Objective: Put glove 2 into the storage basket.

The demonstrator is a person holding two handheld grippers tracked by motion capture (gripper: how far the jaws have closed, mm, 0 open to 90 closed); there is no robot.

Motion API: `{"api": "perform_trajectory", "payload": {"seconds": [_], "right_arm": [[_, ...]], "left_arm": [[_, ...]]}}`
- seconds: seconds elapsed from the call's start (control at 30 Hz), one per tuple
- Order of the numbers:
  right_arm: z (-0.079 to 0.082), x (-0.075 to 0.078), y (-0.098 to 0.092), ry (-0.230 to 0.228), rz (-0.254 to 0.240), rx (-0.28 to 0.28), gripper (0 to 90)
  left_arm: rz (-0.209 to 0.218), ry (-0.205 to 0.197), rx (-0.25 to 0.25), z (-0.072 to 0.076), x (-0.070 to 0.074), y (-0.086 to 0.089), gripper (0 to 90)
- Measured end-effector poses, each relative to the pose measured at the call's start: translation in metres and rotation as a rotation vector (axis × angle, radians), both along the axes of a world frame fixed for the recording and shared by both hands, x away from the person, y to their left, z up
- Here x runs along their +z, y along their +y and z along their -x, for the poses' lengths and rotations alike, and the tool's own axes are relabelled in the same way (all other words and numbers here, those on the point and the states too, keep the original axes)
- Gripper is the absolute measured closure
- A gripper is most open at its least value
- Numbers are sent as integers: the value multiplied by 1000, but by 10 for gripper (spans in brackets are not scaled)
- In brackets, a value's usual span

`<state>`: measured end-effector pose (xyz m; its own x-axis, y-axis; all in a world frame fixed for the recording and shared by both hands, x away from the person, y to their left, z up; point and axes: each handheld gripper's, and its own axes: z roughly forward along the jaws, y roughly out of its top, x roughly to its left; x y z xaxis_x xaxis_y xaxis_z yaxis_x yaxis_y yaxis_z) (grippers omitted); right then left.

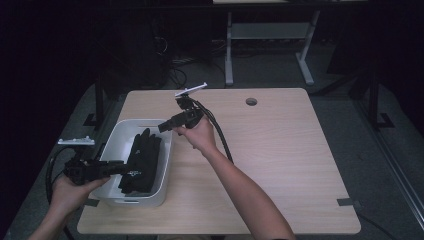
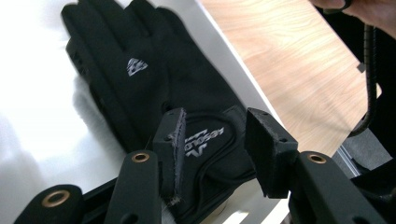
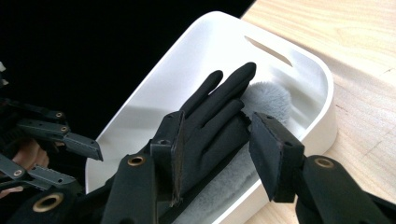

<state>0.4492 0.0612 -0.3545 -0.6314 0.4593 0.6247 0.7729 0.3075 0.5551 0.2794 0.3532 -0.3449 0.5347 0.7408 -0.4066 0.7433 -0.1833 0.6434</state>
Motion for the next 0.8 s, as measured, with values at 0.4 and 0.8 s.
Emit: {"api": "perform_trajectory", "payload": {"seconds": [0.4,0.8], "right_arm": [[3,11,-28,-13,-41,-19,514],[7,19,-54,-29,-66,-41,495]], "left_arm": [[13,-30,-40,-4,10,-20,563],[13,-46,-73,-7,15,-40,532]]}}
